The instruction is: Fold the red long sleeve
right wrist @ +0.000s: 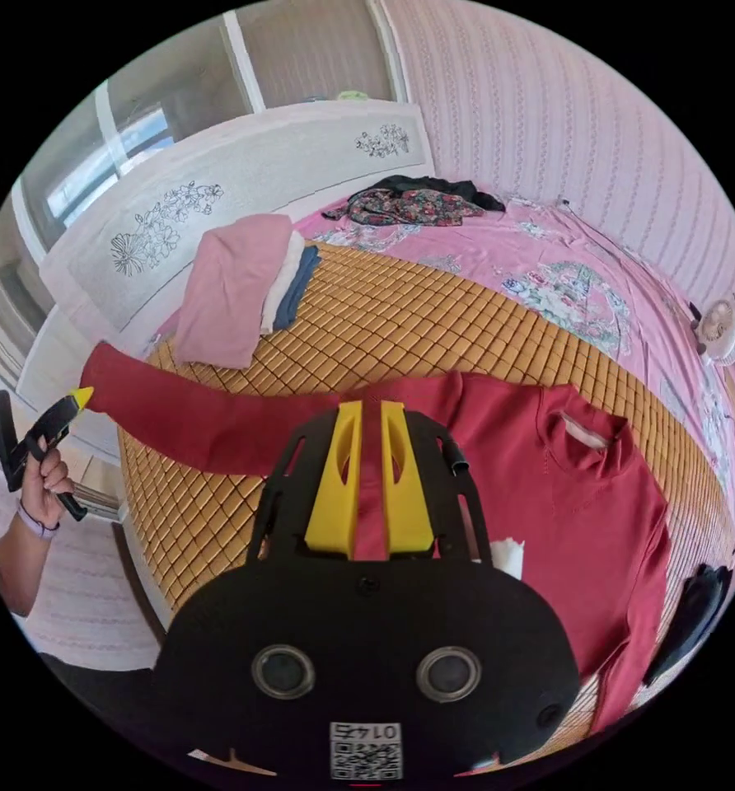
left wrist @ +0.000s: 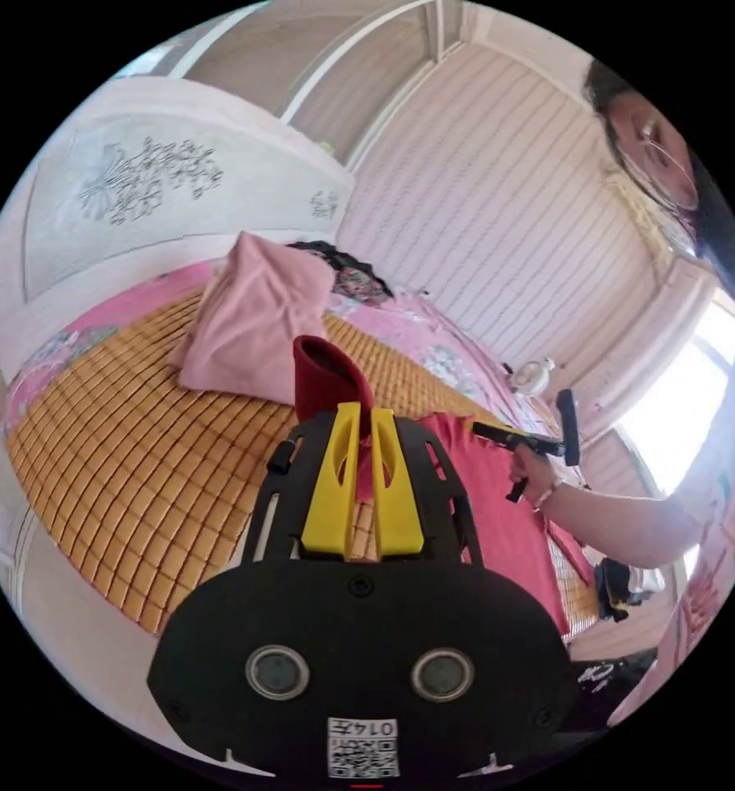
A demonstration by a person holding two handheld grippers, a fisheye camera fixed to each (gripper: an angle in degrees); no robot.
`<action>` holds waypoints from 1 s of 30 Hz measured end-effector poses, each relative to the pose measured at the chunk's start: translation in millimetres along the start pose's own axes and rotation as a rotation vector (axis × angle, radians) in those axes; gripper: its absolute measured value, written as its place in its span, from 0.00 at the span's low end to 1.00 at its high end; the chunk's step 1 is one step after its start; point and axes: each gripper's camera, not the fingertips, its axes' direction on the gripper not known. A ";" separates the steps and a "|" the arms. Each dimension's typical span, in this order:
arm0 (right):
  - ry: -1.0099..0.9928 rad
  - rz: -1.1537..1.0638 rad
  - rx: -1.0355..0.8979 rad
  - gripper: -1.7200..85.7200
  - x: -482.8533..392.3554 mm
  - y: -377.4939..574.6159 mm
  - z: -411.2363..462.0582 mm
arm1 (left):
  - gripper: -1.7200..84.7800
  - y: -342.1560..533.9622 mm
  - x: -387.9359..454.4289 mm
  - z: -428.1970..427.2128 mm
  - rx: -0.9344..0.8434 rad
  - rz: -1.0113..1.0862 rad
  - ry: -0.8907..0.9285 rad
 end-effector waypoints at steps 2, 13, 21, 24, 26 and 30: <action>-0.010 0.071 -0.010 0.06 16.6 25.7 -22.9 | 0.01 -18.3 42.6 16.1 0.015 0.091 0.144; 0.108 0.353 -0.280 0.09 139.9 177.7 -178.1 | 0.08 25.7 313.5 159.0 -0.480 0.400 0.935; 0.079 0.662 -0.258 0.13 206.6 276.6 -204.5 | 0.08 36.0 239.1 170.3 -0.667 0.326 0.336; 0.035 0.682 -0.226 0.13 216.8 272.1 -183.5 | 0.08 19.2 242.0 184.6 -0.666 0.313 0.192; 0.041 0.672 -0.297 0.10 218.2 271.5 -166.9 | 0.07 12.6 249.0 196.2 -0.672 0.290 0.154; 0.072 0.561 -0.298 0.04 222.6 258.6 -186.7 | 0.05 16.8 281.6 218.9 -0.764 0.388 0.002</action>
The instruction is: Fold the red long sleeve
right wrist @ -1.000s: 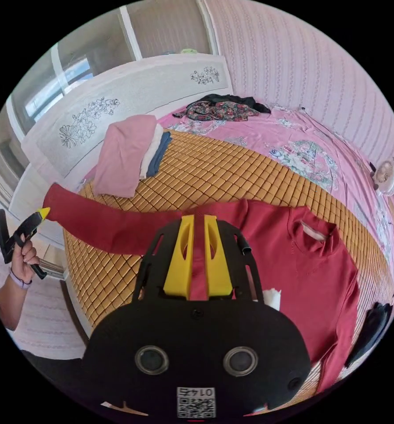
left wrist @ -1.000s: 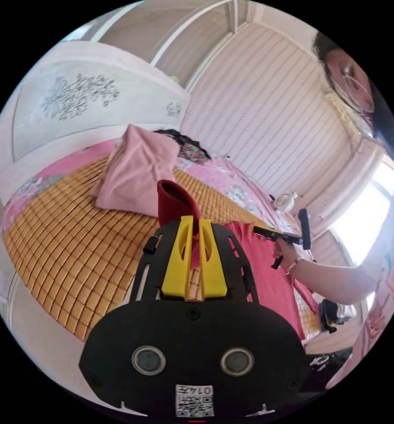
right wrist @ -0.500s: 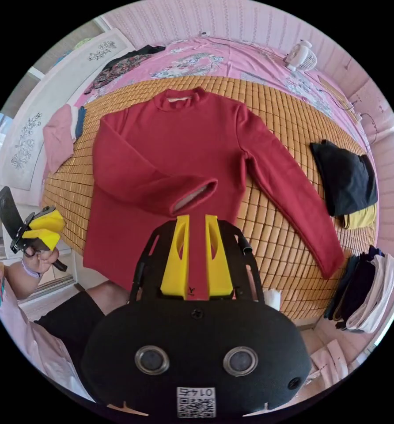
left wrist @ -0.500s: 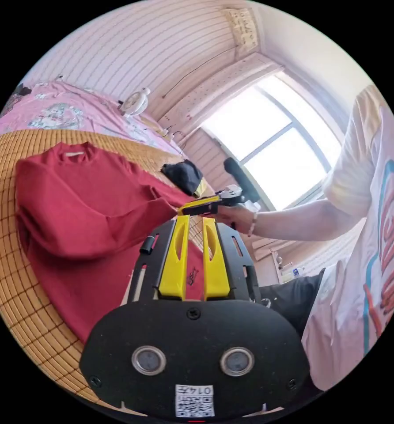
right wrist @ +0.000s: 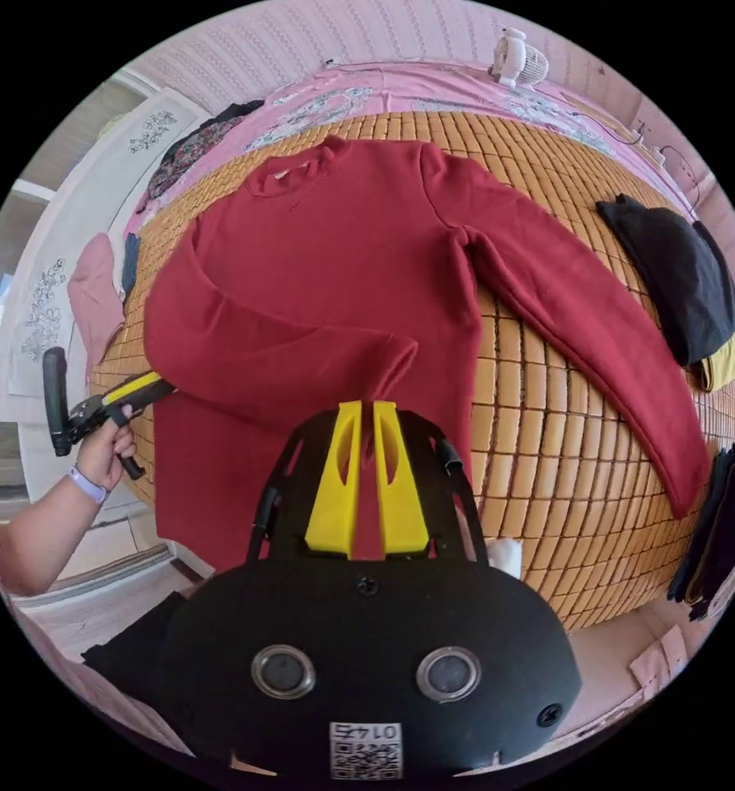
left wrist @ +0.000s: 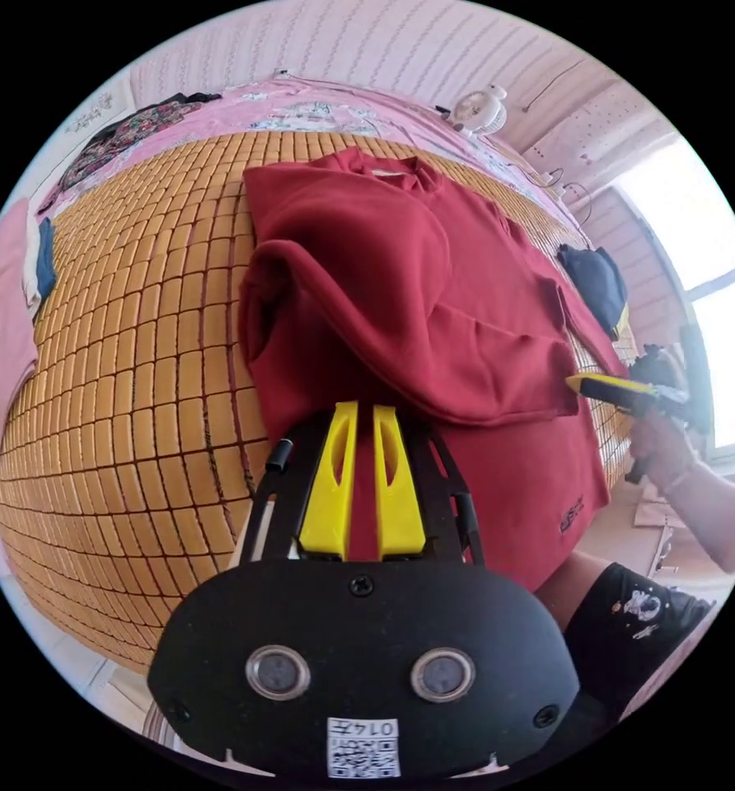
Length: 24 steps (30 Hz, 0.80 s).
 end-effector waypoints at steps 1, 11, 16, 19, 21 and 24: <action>-0.052 -0.033 0.016 0.03 0.9 -1.3 -12.1 | 0.05 -0.5 4.5 -3.6 0.012 0.010 -0.014; -0.197 0.131 -0.053 0.03 76.8 76.6 -98.0 | 0.05 -0.9 34.8 -105.0 0.095 -0.001 -0.070; -0.246 0.193 -0.057 0.03 90.6 80.7 -80.0 | 0.09 -29.8 52.8 -146.9 0.176 0.107 -0.207; -0.317 0.253 -0.043 0.03 102.3 81.7 -86.0 | 0.10 -59.7 58.2 -140.5 0.157 0.162 -0.246; -0.364 0.274 -0.019 0.03 108.5 82.2 -103.0 | 0.08 -81.1 53.3 -117.0 0.031 0.155 -0.284; -0.522 0.373 0.027 0.02 119.1 86.1 -130.0 | 0.03 -84.8 41.9 -122.7 0.014 0.098 -0.234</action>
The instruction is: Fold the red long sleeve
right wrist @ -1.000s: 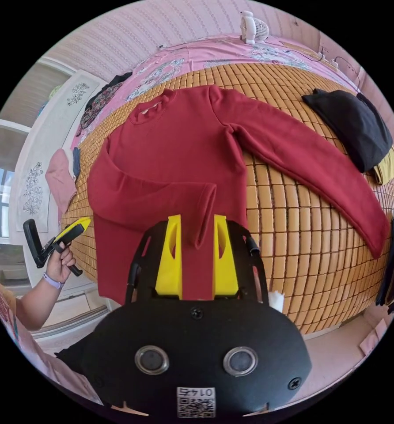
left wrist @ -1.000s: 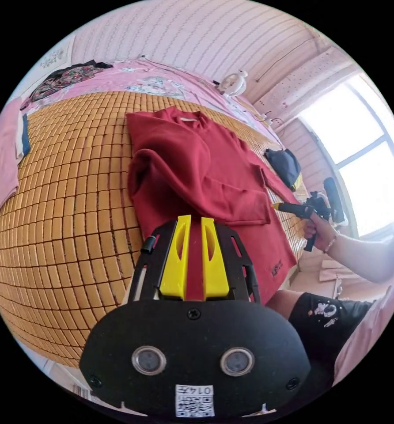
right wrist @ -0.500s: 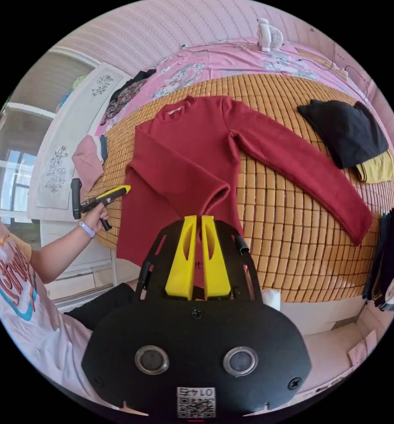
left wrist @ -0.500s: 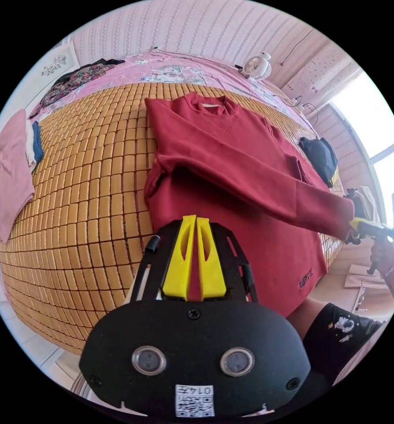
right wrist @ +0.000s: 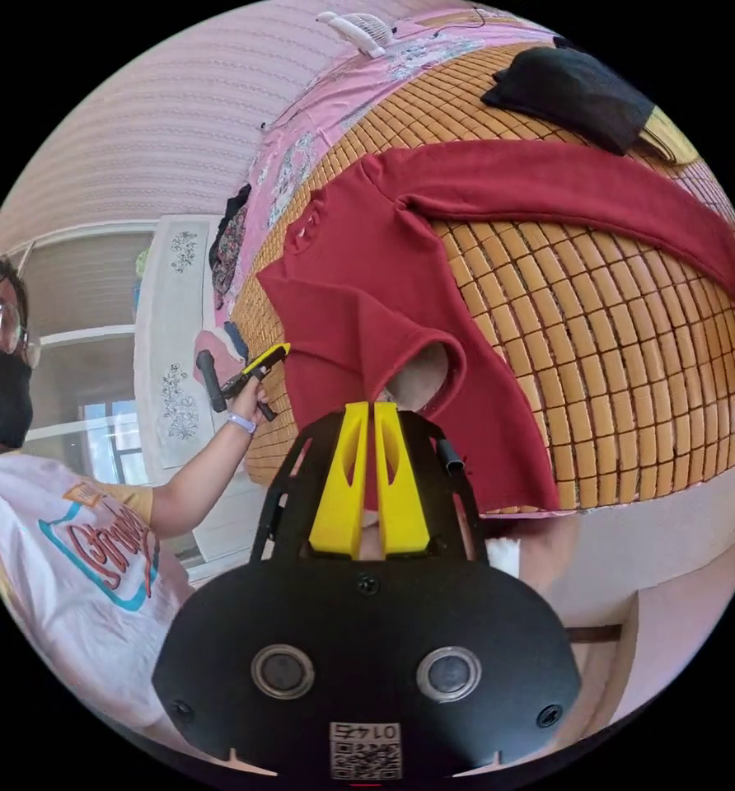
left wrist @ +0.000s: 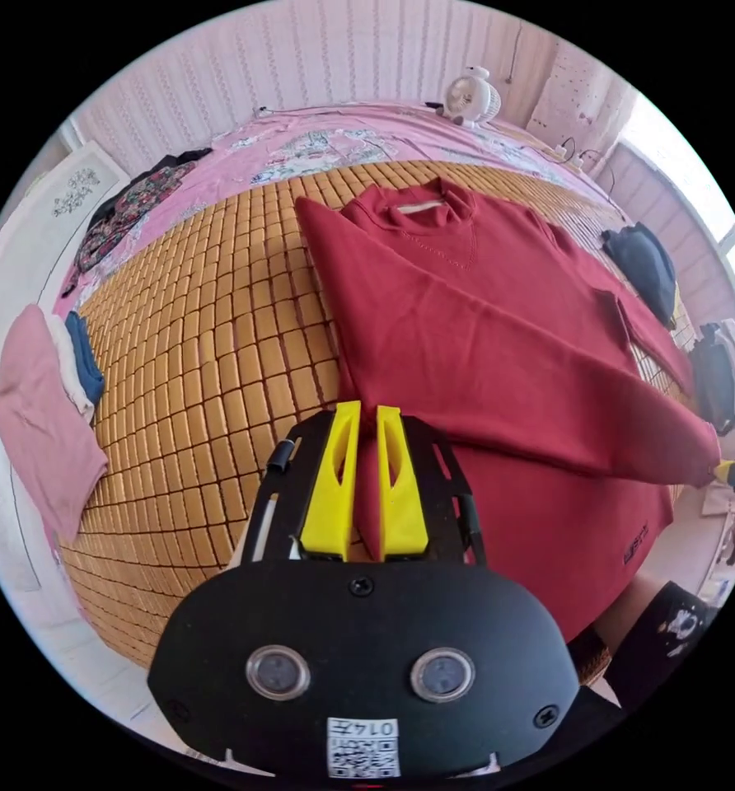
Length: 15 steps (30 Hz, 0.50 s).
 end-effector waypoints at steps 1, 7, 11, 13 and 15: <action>-0.031 0.025 0.007 0.02 1.0 1.1 -4.5 | 0.03 -0.2 -4.3 -5.1 0.001 -0.021 0.014; 0.079 0.077 -0.075 0.02 18.4 9.0 23.9 | 0.01 7.6 -42.0 -27.9 0.027 -0.113 0.020; 0.239 0.029 -0.194 0.02 22.4 15.8 64.0 | 0.04 3.9 -56.2 -30.5 0.008 -0.175 0.036; 0.243 0.022 -0.183 0.02 25.3 18.7 56.1 | 0.04 4.3 -61.4 -44.8 0.018 -0.208 0.005; 0.304 -0.025 -0.133 0.03 29.6 14.6 31.7 | 0.02 5.0 -58.6 -67.7 0.019 -0.225 -0.057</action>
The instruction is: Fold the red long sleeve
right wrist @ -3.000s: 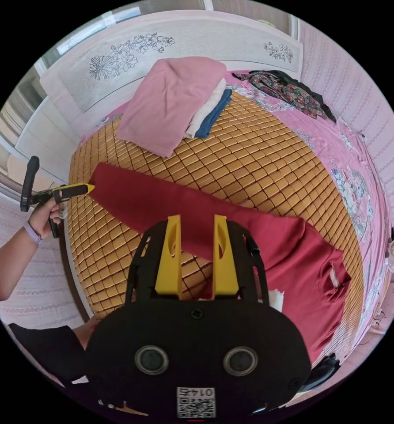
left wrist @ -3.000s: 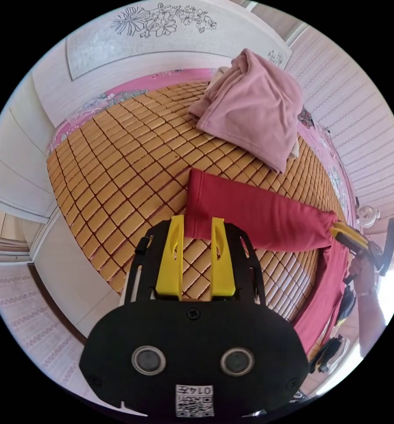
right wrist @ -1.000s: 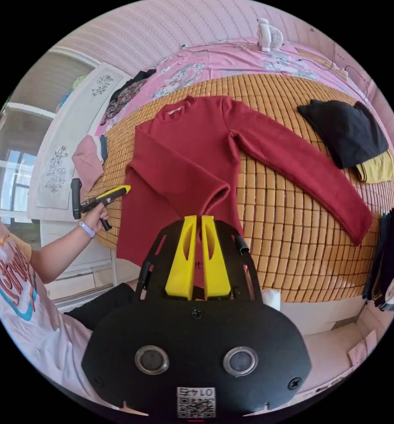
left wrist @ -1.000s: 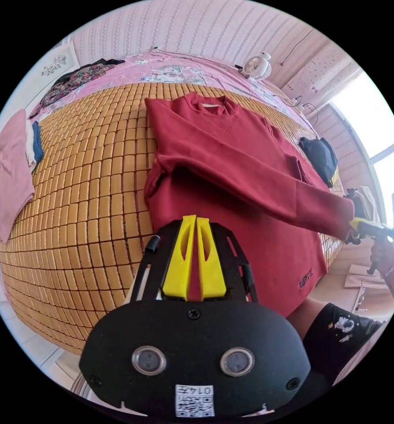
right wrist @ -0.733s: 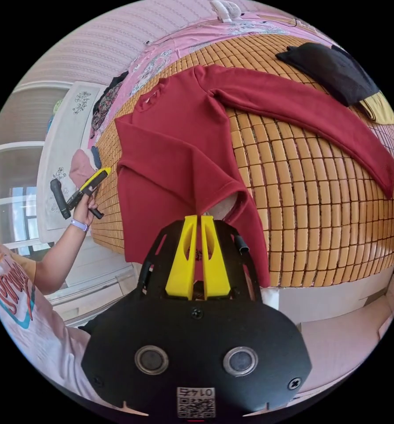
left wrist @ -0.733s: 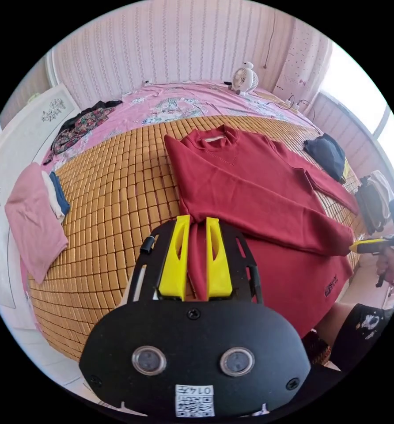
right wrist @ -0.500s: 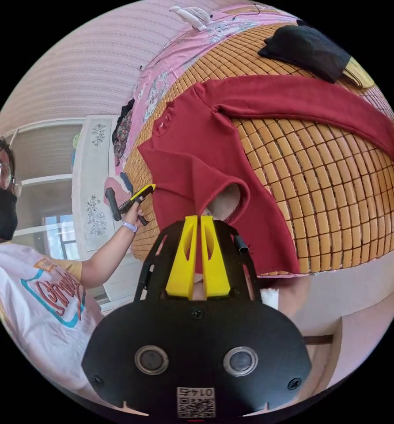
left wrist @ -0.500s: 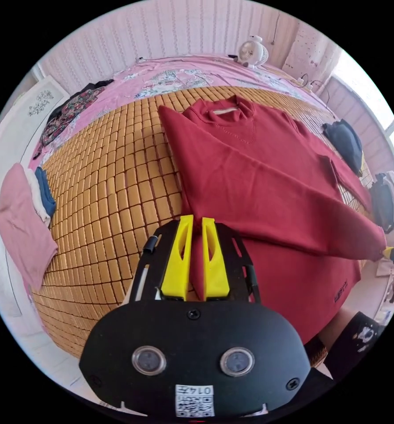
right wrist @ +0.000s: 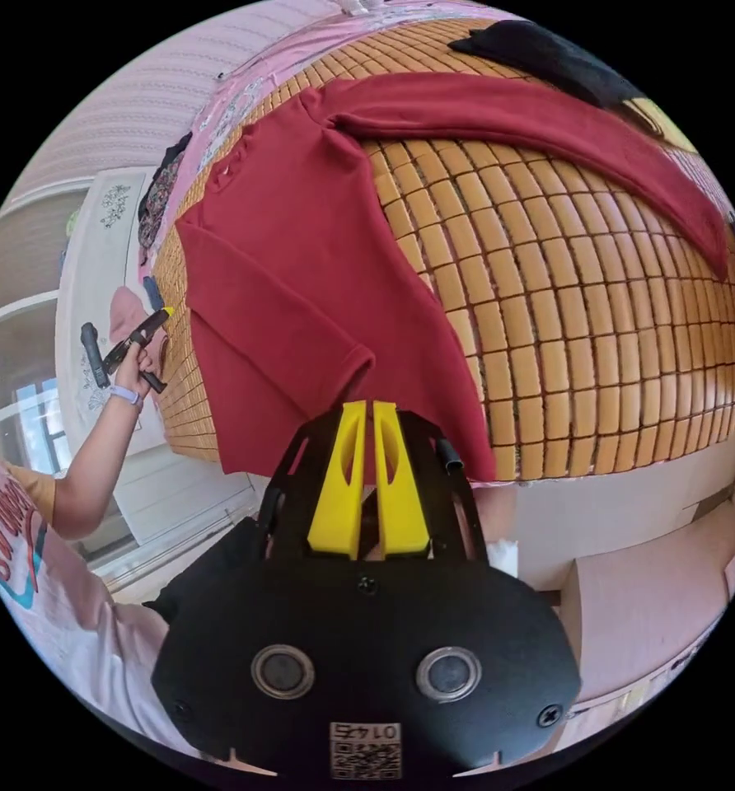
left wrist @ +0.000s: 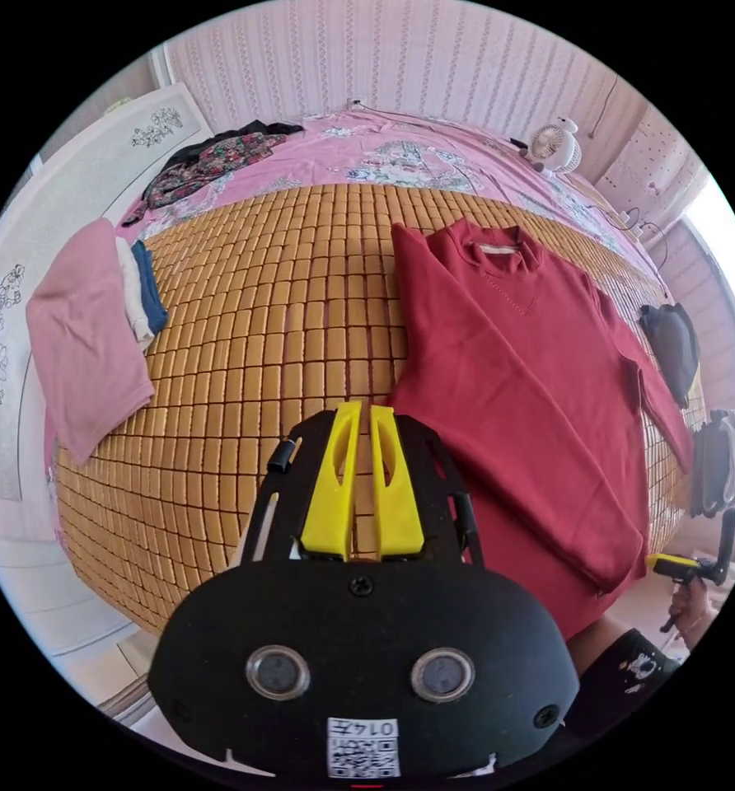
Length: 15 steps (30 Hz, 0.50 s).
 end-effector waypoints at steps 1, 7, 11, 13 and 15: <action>0.056 -0.014 0.014 0.03 2.2 -2.6 -6.2 | 0.02 0.6 3.7 -5.8 0.008 0.008 0.005; 0.435 0.091 0.260 0.09 65.5 -59.5 -74.7 | 0.01 10.9 116.1 -16.0 -0.004 0.196 0.281; 0.630 0.264 0.373 0.14 111.7 -77.5 -102.9 | 0.01 4.5 213.2 11.3 -0.074 0.416 0.422; 0.721 0.380 0.373 0.15 130.8 -78.0 -103.7 | 0.01 5.9 241.0 22.6 -0.107 0.498 0.361; 0.706 0.445 0.287 0.14 152.9 -78.5 -87.9 | 0.01 10.4 261.0 41.9 -0.195 0.539 0.251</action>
